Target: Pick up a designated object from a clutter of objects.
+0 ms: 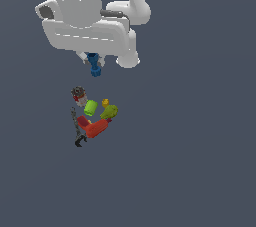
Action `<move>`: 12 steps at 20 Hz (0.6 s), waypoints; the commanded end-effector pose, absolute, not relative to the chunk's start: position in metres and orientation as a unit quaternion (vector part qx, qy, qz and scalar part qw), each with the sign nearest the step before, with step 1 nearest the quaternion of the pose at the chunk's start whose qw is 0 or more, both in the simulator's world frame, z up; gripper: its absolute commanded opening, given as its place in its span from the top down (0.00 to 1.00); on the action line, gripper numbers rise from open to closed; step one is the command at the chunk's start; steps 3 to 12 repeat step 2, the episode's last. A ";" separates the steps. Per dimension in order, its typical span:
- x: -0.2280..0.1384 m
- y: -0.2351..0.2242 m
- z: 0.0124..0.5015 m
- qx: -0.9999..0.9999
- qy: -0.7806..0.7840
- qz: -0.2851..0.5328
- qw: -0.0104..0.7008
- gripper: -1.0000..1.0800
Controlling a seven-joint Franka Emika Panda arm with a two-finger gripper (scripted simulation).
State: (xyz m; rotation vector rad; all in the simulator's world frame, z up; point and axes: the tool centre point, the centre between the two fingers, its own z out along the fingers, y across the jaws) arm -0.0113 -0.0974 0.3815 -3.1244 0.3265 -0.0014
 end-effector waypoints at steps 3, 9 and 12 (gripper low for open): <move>-0.011 -0.098 0.385 -0.995 0.104 0.000 0.000 1.00; -0.011 -0.098 0.385 -0.995 0.104 0.000 0.000 1.00; -0.011 -0.098 0.385 -0.995 0.104 0.000 0.000 1.00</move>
